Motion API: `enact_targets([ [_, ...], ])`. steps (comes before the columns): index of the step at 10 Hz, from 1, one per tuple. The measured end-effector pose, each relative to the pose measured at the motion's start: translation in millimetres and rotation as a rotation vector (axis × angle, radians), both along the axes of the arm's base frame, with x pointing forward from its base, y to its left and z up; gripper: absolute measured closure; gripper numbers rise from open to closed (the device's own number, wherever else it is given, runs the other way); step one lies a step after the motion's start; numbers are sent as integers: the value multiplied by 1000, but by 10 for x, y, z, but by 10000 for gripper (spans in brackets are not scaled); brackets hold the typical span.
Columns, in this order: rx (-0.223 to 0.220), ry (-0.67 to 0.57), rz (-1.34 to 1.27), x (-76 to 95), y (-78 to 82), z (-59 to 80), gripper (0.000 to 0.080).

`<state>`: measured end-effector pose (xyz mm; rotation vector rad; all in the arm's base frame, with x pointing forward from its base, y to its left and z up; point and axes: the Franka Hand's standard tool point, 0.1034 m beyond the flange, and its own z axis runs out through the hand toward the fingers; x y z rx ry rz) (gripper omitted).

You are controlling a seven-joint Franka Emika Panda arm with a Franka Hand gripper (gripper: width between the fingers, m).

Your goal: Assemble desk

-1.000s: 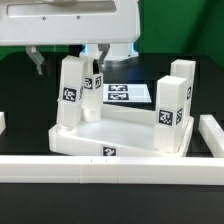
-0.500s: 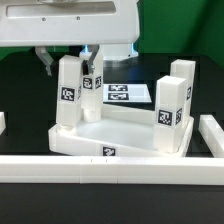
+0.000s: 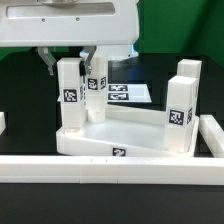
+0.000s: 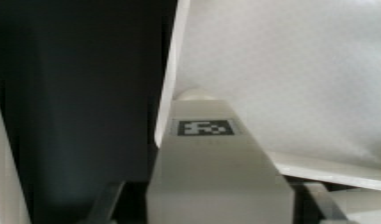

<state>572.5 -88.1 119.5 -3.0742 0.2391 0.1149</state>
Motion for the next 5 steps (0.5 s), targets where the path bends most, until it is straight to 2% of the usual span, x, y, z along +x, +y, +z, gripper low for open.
enact_targets([
  [3, -22, 14, -320, -12, 59, -37, 507],
  [5, -16, 29, -593, -12, 69, -41, 506],
])
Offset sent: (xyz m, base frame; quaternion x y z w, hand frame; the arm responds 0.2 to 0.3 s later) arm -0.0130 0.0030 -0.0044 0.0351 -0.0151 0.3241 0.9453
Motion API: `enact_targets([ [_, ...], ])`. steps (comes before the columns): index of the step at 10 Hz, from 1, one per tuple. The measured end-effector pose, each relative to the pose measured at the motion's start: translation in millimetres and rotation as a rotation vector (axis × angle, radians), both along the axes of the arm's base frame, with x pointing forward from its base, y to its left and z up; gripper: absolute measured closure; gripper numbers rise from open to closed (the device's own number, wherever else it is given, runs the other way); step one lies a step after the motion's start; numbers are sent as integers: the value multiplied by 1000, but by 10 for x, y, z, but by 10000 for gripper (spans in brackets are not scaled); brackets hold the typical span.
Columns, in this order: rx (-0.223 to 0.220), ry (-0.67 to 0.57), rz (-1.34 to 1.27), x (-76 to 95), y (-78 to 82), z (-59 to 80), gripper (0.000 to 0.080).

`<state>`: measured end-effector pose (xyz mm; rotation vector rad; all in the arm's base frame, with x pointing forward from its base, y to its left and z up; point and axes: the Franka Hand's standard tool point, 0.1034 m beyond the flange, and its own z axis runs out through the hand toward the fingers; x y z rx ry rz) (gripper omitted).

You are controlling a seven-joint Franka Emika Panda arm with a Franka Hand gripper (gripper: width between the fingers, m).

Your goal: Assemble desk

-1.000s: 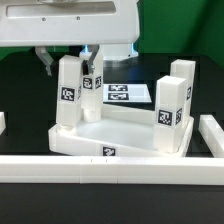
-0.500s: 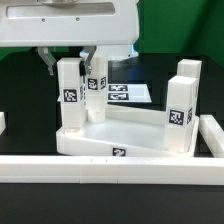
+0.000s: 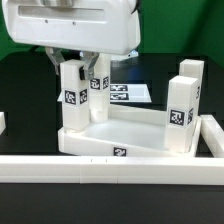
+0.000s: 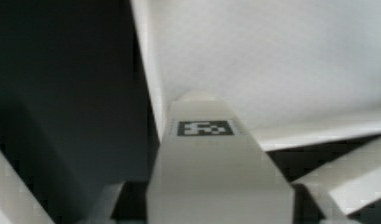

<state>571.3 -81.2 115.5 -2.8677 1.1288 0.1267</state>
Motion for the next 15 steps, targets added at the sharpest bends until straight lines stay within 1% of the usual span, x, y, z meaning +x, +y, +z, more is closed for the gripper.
enact_targets([
  [5, -13, 33, -416, 11, 50, -2, 506],
  [7, -18, 39, -498, 17, 65, -2, 506],
  [9, -17, 38, -479, 16, 65, -5, 493],
  [10, -15, 35, -442, 15, 64, -6, 282],
  [11, -14, 32, -388, 14, 60, -5, 282],
  [12, -13, 31, -375, 12, 62, -8, 178],
  [13, -9, 25, -303, 12, 61, -8, 158],
  [15, -2, 13, -164, 11, 59, -9, 151],
])
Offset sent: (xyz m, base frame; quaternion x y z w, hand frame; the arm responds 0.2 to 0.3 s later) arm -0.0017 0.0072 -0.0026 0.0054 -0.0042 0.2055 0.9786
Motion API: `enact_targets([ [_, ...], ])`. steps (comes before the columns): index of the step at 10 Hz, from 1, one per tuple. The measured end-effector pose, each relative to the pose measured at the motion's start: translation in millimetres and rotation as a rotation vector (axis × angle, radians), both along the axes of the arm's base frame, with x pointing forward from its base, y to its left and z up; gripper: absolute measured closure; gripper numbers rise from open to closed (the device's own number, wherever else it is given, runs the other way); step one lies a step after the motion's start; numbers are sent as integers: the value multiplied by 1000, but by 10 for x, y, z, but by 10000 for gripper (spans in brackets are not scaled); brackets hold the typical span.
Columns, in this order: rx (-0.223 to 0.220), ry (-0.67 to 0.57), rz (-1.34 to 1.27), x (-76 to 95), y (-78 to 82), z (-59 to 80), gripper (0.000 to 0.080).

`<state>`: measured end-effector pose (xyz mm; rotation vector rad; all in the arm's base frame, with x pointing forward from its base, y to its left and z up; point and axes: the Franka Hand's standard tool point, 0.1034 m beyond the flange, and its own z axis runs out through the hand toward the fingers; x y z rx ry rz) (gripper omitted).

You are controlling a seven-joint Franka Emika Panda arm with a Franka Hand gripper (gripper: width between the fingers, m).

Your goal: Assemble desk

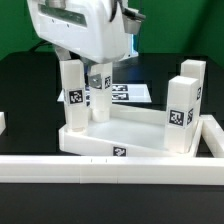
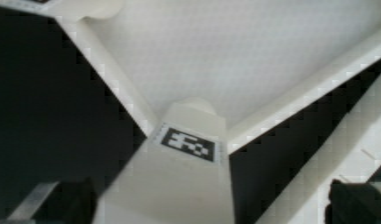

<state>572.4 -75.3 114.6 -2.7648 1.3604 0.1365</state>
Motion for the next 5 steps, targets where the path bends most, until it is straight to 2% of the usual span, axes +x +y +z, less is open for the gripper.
enact_targets([
  [1, -6, -3, 106, -7, -7, -6, 151],
  [2, -39, 7, 264, -24, -25, -27, 151],
  [3, -53, 1, 388, -17, -44, -34, 151],
  [5, -46, -17, 593, -5, -95, -28, 151],
])
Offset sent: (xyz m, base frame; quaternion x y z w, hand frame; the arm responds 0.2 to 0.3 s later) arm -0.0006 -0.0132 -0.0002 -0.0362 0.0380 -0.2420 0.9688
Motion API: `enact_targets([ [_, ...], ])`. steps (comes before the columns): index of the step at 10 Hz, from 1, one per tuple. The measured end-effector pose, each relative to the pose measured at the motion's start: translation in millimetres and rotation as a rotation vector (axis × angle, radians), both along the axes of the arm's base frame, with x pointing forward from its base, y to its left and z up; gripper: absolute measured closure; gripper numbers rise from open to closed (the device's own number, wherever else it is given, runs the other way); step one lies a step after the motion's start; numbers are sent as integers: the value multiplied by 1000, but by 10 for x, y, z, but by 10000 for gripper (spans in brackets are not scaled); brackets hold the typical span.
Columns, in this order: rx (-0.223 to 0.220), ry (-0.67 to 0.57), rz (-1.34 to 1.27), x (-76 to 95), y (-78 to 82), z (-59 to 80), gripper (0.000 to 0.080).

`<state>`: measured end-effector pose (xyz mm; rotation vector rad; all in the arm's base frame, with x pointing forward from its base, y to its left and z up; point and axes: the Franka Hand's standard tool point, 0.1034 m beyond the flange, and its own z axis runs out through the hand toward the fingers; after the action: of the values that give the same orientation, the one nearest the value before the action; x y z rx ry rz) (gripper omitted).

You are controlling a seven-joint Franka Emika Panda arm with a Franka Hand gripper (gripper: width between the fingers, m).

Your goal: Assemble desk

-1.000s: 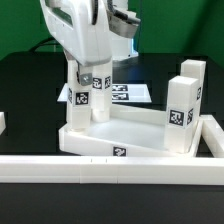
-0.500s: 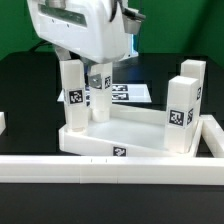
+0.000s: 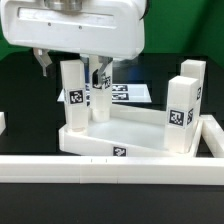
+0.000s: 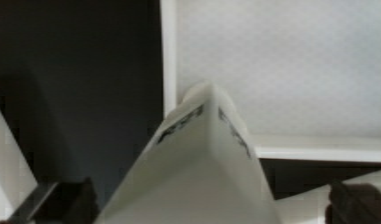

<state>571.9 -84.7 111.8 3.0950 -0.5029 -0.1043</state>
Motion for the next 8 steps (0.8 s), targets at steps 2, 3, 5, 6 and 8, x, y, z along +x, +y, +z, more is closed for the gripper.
enact_targets([
  [2, 8, -9, 168, 11, -39, 6, 151],
  [3, 13, -9, 242, 7, -50, 9, 151],
  [5, 24, -7, 393, -15, -52, 3, 151],
  [6, 28, -8, 442, -18, -48, 5, 151],
  [8, 28, -8, 435, -13, -17, 3, 273],
])
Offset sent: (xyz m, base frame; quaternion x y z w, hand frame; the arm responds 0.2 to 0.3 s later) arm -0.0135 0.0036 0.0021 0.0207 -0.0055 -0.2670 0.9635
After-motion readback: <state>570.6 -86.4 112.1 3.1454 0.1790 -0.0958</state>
